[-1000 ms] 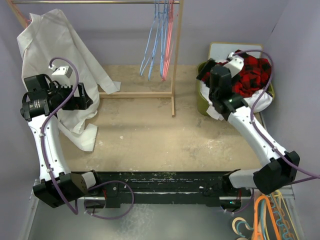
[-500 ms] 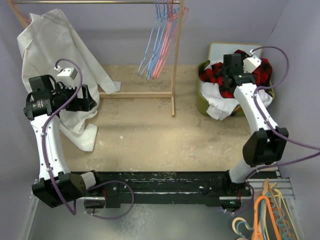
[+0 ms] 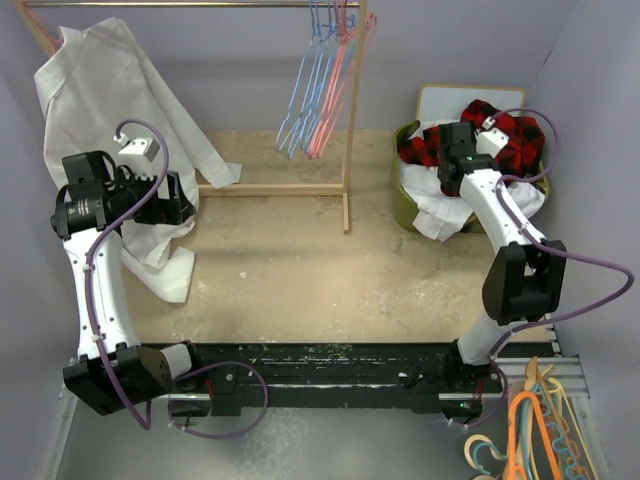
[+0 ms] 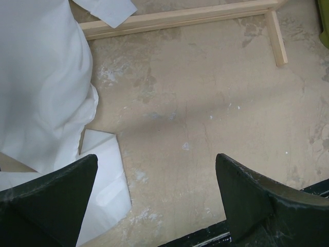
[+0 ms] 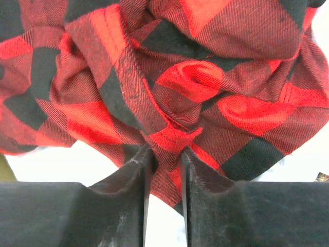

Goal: Place the shirt on the hanger

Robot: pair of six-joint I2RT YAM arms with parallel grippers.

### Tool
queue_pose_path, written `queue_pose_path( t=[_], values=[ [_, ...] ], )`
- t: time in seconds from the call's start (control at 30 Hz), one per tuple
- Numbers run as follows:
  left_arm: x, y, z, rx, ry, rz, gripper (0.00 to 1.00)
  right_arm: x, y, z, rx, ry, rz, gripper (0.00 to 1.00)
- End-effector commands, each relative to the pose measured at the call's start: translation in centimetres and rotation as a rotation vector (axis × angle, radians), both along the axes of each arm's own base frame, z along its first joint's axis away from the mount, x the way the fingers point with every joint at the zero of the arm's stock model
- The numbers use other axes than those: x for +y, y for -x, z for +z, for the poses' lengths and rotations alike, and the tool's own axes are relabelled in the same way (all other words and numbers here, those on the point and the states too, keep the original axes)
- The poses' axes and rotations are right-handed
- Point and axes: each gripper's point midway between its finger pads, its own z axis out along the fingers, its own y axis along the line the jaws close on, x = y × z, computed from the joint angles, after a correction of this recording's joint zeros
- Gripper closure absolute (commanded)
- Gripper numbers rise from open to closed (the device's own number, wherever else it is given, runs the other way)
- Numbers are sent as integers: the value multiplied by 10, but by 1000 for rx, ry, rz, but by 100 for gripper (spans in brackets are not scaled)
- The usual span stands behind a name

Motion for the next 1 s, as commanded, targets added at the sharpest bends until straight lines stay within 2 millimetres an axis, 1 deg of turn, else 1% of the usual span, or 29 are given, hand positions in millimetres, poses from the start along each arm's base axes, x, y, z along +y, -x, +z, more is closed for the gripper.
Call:
queue_pose_path(
  t=[0.0,0.07,0.1,0.17,0.23,0.3,0.4,0.57,0.6,0.67,0.73,0.8,0.83,0.87,0.9,0.97],
  values=[
    [-4,-4,4,-38,-6,-44,1,8,-11,33,-142,-10,98,81],
    [-4,-4,2,-34,-5,-43,1,11,-12,42,-174,-16,125,99],
    [-4,-4,3,-34,-5,-43,1,13,-12,49,-188,-19,137,100],
    [-6,-4,4,-38,-1,-52,1,13,-10,69,-232,-9,150,100],
    [-10,-2,6,-42,12,-78,1,25,-8,96,-299,-39,226,100],
    [-17,1,10,-51,32,-115,1,38,-1,127,-391,-63,287,100],
    [-25,4,15,-65,53,-156,1,57,16,173,-526,-85,357,100],
    [-28,5,18,-74,62,-171,1,83,47,259,-726,-94,494,100],
    [-28,6,19,-76,62,-173,1,90,54,276,-767,-107,543,100],
    [-32,10,21,-77,66,-199,1,115,69,309,-848,-157,694,100],
    [-48,24,32,-101,93,-294,1,146,90,331,-918,-224,884,100],
    [-67,41,49,-156,129,-407,1,171,115,341,-976,-275,1047,100],
    [-76,52,57,-183,150,-467,1,178,125,337,-988,-281,1102,100],
    [-85,61,65,-210,170,-523,1,181,134,332,-993,-275,1137,100],
    [-91,69,70,-231,181,-565,1,182,139,324,-981,-264,1155,100],
    [-97,78,73,-246,181,-611,1,184,143,299,-919,-251,1179,100]
  ],
)
